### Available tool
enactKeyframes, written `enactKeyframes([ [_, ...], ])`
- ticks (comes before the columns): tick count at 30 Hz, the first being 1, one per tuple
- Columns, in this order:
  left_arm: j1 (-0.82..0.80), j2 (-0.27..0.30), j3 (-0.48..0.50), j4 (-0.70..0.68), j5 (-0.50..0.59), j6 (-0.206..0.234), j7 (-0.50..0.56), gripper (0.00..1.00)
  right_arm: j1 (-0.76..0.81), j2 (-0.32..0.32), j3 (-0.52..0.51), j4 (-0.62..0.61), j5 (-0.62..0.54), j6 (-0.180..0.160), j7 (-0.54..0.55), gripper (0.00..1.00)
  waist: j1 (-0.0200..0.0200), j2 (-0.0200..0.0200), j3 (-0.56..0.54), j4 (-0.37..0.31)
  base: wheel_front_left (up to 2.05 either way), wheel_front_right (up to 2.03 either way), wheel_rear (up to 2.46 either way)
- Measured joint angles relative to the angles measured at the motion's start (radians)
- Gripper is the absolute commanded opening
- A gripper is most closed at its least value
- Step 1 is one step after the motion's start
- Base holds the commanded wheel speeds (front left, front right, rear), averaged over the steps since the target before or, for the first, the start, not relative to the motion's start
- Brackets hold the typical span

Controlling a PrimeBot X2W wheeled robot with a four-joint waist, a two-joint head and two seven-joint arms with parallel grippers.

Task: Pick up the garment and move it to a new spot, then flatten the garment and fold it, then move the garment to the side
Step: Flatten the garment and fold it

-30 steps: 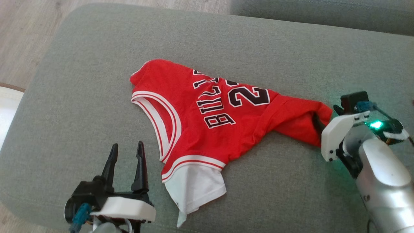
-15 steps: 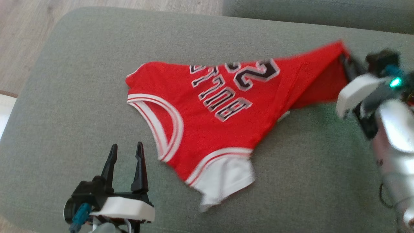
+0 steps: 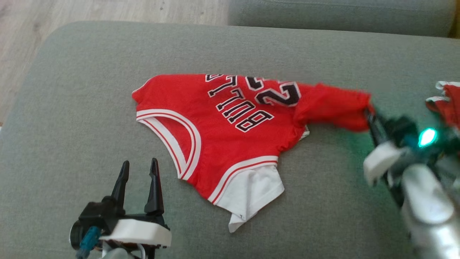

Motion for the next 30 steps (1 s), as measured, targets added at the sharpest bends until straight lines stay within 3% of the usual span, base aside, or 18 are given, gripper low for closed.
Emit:
enactKeyframes([
  [4, 0.001, 0.001, 0.000, -0.005, 0.000, 0.005, 0.000, 1.00, 0.123, 0.026, -0.016, -0.045, -0.028, 0.000, -0.007, 0.00, 0.0000, 0.0000, -0.005, -0.020, 0.00, 0.00, 0.00],
  [6, 0.001, 0.003, 0.001, -0.009, 0.000, 0.005, 0.000, 1.00, 0.171, 0.041, -0.029, -0.078, -0.040, 0.000, -0.009, 0.34, 0.0000, 0.0000, -0.006, -0.030, 0.00, 0.00, 0.00],
  [8, 0.002, 0.004, 0.001, -0.010, 0.000, 0.005, 0.000, 1.00, 0.212, 0.059, -0.037, -0.110, -0.052, 0.000, -0.009, 1.00, 0.0000, 0.0000, -0.009, -0.040, 0.00, 0.00, 0.00],
  [13, 0.002, 0.006, 0.000, -0.013, 0.000, 0.006, 0.000, 1.00, 0.316, 0.105, -0.045, -0.173, -0.057, 0.000, -0.008, 1.00, 0.0000, 0.0000, -0.018, -0.054, 0.00, 0.00, 0.00],
  [20, 0.007, 0.011, -0.001, -0.014, 0.000, 0.006, 0.000, 1.00, 0.420, 0.114, -0.084, -0.310, 0.014, 0.000, 0.021, 1.00, -0.0001, 0.0000, -0.036, -0.055, 0.00, 0.00, 0.00],
  [25, 0.024, 0.015, -0.005, -0.014, -0.002, 0.006, 0.001, 1.00, 0.397, 0.106, -0.125, -0.419, 0.071, 0.000, 0.095, 1.00, 0.0000, 0.0000, -0.037, -0.049, 0.00, 0.00, 0.00],
  [30, 0.022, 0.015, -0.009, -0.018, -0.002, 0.005, 0.002, 1.00, 0.296, 0.081, -0.143, -0.410, 0.081, 0.000, 0.184, 1.00, 0.0001, 0.0000, -0.025, -0.032, 0.00, 0.00, 0.00],
])
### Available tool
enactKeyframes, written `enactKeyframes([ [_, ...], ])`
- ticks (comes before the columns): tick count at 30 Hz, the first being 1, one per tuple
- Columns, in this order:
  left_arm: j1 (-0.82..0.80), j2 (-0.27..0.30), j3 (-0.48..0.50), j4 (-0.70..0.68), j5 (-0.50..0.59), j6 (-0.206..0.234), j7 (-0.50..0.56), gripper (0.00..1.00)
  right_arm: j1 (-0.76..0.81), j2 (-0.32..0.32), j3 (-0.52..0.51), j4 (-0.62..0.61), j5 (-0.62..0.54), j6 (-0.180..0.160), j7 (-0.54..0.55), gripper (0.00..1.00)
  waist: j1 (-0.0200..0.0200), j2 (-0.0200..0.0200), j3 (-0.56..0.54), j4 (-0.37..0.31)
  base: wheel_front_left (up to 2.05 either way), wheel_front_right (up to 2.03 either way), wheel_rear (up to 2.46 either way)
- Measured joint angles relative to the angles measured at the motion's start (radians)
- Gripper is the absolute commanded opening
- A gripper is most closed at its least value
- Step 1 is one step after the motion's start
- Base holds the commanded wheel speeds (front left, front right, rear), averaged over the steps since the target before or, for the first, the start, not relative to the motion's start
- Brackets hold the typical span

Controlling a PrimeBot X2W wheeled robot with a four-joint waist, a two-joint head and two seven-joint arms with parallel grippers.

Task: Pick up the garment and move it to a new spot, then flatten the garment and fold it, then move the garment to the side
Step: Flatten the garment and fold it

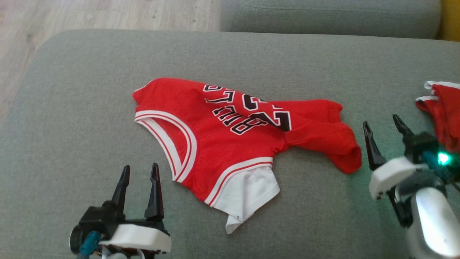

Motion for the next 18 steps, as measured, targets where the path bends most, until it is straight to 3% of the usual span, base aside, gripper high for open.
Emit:
enactKeyframes([
  [8, -0.003, -0.001, -0.005, 0.001, 0.000, 0.000, 0.000, 1.00, -0.090, -0.017, 0.070, 0.183, 0.028, 0.000, 0.117, 1.00, 0.0000, 0.0000, 0.023, 0.036, 0.00, 0.00, 0.00],
  [18, -0.004, -0.002, -0.004, 0.010, 0.000, -0.001, 0.000, 1.00, -0.167, -0.012, 0.107, 0.348, 0.064, 0.000, 0.125, 1.00, 0.0000, 0.0000, 0.032, 0.042, 0.00, 0.00, 0.00],
])
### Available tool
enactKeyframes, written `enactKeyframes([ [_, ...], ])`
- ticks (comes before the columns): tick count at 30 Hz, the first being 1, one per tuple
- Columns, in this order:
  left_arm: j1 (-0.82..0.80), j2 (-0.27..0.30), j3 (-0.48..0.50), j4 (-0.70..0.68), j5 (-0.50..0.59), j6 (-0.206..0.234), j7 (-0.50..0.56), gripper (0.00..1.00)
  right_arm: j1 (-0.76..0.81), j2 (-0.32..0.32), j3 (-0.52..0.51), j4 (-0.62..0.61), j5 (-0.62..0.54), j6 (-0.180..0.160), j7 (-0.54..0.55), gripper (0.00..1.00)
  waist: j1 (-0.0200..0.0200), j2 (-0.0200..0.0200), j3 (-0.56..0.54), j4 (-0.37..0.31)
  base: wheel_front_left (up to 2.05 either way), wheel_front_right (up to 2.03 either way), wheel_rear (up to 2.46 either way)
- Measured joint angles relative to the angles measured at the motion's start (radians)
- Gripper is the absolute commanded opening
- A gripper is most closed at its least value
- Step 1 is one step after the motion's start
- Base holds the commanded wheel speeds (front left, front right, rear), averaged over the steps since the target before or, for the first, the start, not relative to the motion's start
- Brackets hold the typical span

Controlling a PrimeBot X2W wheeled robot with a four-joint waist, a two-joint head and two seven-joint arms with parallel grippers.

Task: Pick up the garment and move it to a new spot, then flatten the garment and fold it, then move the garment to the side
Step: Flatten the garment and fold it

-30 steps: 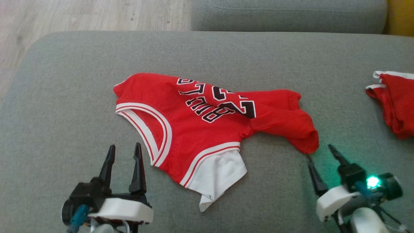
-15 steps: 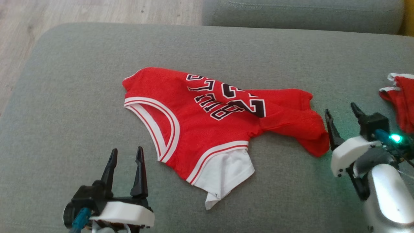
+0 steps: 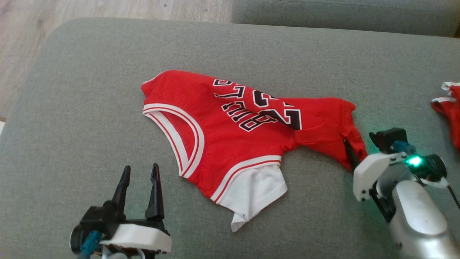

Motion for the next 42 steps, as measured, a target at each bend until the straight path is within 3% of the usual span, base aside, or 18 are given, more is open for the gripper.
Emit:
enactKeyframes([
  [2, -0.002, 0.000, 0.000, 0.000, 0.000, 0.000, 0.000, 1.00, -0.023, 0.003, 0.005, 0.025, 0.010, 0.000, -0.001, 1.00, 0.0000, 0.0000, 0.003, -0.001, 0.00, 0.00, 0.00],
  [3, -0.003, 0.000, 0.000, 0.000, 0.000, 0.000, 0.000, 1.00, -0.035, 0.004, 0.008, 0.039, 0.011, 0.000, -0.001, 0.83, 0.0001, 0.0000, 0.004, -0.001, 0.00, 0.00, 0.00],
  [4, -0.004, 0.000, 0.000, 0.000, 0.000, 0.000, 0.000, 1.00, -0.044, 0.004, 0.012, 0.051, 0.015, 0.000, -0.005, 0.48, 0.0000, 0.0000, 0.005, -0.001, 0.00, 0.00, 0.00],
  [8, -0.007, 0.000, -0.002, 0.001, 0.000, -0.001, 0.000, 1.00, -0.075, 0.007, 0.041, 0.095, 0.029, 0.000, -0.011, 0.13, 0.0000, 0.0000, 0.006, 0.000, 0.00, 0.00, 0.00],
  [9, -0.007, 0.000, -0.002, 0.001, 0.000, -0.001, 0.000, 1.00, -0.081, 0.007, 0.045, 0.102, 0.037, 0.000, -0.017, 0.13, 0.0000, 0.0000, 0.006, 0.001, 0.00, 0.00, 0.00],
  [10, -0.007, 0.000, -0.002, 0.001, 0.000, -0.001, 0.000, 1.00, -0.085, 0.007, 0.049, 0.110, 0.043, 0.000, -0.022, 0.00, 0.0000, 0.0000, 0.007, 0.000, 0.00, 0.00, 0.00],
  [19, -0.008, 0.001, -0.002, 0.002, 0.000, 0.001, 0.000, 1.00, -0.110, 0.004, 0.041, 0.109, 0.051, 0.000, -0.112, 0.00, 0.0000, 0.0000, -0.003, -0.015, 0.00, 0.00, 0.00],
  [29, -0.007, 0.002, -0.004, -0.001, 0.000, 0.007, 0.000, 1.00, -0.152, -0.017, -0.064, -0.088, -0.064, 0.000, -0.215, 0.00, -0.0001, 0.0000, -0.026, -0.039, 0.00, 0.00, 0.00],
  [42, -0.002, 0.004, -0.004, -0.002, -0.002, 0.010, 0.000, 1.00, 0.230, 0.012, -0.174, -0.330, -0.156, 0.000, -0.285, 0.00, -0.0001, 0.0000, -0.028, -0.063, 0.00, 0.00, 0.00],
])
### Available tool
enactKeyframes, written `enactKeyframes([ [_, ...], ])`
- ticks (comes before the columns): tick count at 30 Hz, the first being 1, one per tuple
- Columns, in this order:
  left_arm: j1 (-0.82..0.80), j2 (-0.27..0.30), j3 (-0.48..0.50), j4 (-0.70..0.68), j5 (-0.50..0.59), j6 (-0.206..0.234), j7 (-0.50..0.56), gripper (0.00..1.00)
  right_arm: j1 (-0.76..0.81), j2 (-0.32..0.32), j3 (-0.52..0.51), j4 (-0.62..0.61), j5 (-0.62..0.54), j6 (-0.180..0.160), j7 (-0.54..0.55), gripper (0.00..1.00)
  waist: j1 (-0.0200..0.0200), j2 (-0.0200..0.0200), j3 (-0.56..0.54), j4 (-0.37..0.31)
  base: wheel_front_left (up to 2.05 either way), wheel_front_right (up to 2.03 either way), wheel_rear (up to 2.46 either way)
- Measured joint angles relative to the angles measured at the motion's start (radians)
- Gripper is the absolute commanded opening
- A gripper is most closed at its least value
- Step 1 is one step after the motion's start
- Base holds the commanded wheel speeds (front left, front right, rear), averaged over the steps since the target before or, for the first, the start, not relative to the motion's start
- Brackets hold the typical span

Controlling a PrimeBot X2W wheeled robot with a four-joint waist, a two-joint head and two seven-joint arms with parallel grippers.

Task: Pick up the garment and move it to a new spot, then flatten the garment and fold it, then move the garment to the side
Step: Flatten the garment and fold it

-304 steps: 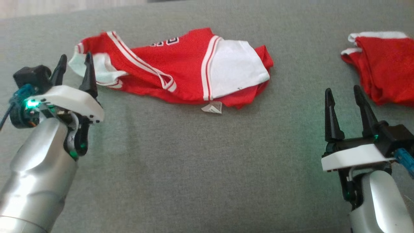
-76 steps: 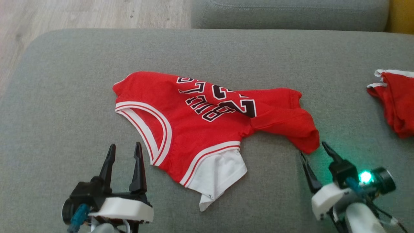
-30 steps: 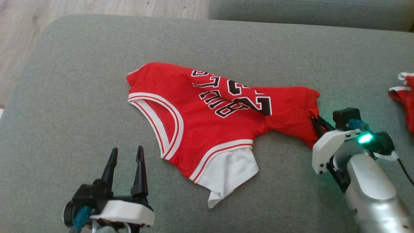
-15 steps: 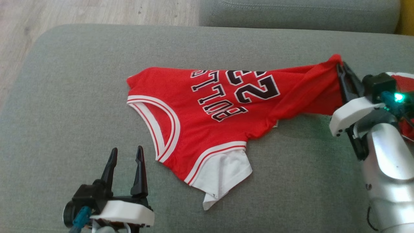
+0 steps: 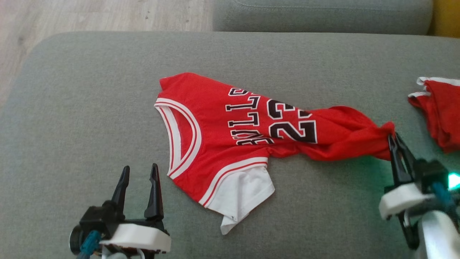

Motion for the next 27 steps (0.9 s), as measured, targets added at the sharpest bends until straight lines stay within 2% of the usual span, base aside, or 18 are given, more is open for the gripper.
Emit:
enactKeyframes([
  [2, 0.000, 0.000, 0.000, 0.000, -0.006, 0.000, 0.000, 1.00, 0.037, 0.023, -0.020, -0.036, -0.020, 0.000, -0.018, 0.02, 0.0000, 0.0000, 0.002, -0.008, 0.00, 0.00, 0.00],
  [3, 0.000, 0.000, 0.001, 0.000, -0.006, 0.000, 0.000, 1.00, 0.053, 0.035, -0.026, -0.052, -0.025, 0.000, -0.025, 0.09, 0.0000, 0.0000, 0.002, -0.012, 0.00, 0.00, 0.00],
  [4, 0.000, 0.000, 0.001, 0.000, -0.006, 0.000, 0.000, 1.00, 0.068, 0.046, -0.032, -0.063, -0.025, 0.000, -0.028, 0.22, 0.0000, 0.0000, 0.002, -0.016, 0.00, 0.00, 0.00],
  [5, 0.000, 0.000, 0.001, 0.000, -0.006, 0.000, 0.000, 1.00, 0.085, 0.055, -0.036, -0.074, -0.025, 0.000, -0.032, 0.27, 0.0000, 0.0000, 0.001, -0.019, 0.00, 0.00, 0.00],
  [6, 0.000, 0.000, 0.001, 0.000, -0.006, 0.000, 0.000, 1.00, 0.104, 0.064, -0.041, -0.082, -0.027, 0.000, -0.032, 0.38, 0.0000, 0.0000, 0.001, -0.023, 0.00, 0.00, 0.00],
  [8, 0.000, 0.002, 0.002, 0.001, -0.006, -0.001, 0.000, 1.00, 0.144, 0.078, -0.048, -0.092, -0.033, 0.000, -0.033, 0.48, 0.0000, 0.0000, -0.002, -0.029, 0.00, 0.00, 0.00],
  [10, 0.000, 0.002, 0.002, 0.001, -0.006, -0.001, 0.000, 1.00, 0.190, 0.084, -0.051, -0.099, -0.033, 0.000, -0.032, 0.81, 0.0000, 0.0000, -0.006, -0.037, 0.00, 0.00, 0.00],
  [11, 0.000, 0.004, 0.003, 0.001, -0.006, -0.001, 0.000, 1.00, 0.212, 0.087, -0.051, -0.104, -0.033, 0.000, -0.030, 0.81, 0.0000, 0.0000, -0.007, -0.041, 0.00, 0.00, 0.00],
  [12, 0.000, 0.005, 0.003, 0.001, -0.006, -0.001, 0.000, 1.00, 0.232, 0.090, -0.051, -0.109, -0.033, 0.000, -0.026, 1.00, 0.0000, 0.0000, -0.009, -0.045, 0.00, 0.00, 0.00],
  [18, 0.000, 0.006, 0.004, 0.000, -0.007, -0.001, 0.000, 1.00, 0.301, 0.105, -0.038, -0.142, -0.015, 0.000, 0.037, 1.00, 0.0000, 0.0000, -0.021, -0.067, 0.00, 0.00, 0.00],
  [27, 0.003, 0.006, 0.001, 0.000, -0.009, 0.000, -0.001, 1.00, 0.260, 0.087, -0.026, -0.283, 0.078, 0.000, 0.156, 1.00, 0.0000, 0.0000, -0.030, -0.060, 0.00, 0.00, 0.00],
])
